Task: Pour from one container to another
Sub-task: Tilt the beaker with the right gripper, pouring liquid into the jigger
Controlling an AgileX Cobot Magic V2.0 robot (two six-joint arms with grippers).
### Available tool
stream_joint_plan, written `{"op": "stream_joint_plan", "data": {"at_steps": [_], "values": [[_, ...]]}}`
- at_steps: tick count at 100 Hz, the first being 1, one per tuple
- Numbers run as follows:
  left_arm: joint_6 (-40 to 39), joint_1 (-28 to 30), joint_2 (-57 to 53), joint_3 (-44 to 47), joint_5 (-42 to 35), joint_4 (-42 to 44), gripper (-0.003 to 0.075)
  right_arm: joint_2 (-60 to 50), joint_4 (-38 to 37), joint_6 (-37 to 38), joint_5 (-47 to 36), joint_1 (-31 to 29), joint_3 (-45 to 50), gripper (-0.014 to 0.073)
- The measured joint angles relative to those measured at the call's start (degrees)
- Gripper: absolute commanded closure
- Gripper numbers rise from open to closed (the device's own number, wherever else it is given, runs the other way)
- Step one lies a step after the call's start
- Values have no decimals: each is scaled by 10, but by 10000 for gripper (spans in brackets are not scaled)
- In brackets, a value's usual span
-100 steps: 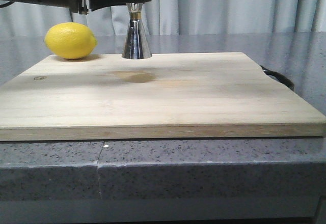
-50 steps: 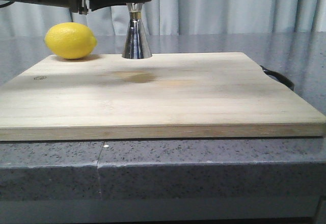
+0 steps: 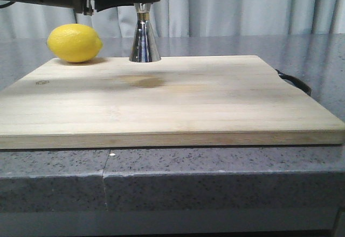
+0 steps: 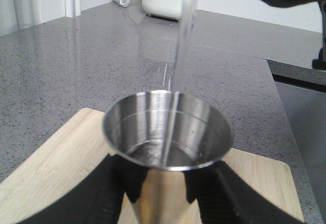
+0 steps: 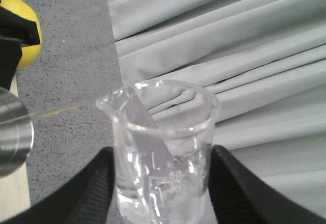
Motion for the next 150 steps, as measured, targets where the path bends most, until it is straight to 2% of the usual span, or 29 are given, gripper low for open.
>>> {"op": "stream_joint_plan", "data": {"at_steps": [150], "values": [[0, 0, 0, 0, 0, 0, 456, 0, -93, 0, 2, 0, 0, 256]]}}
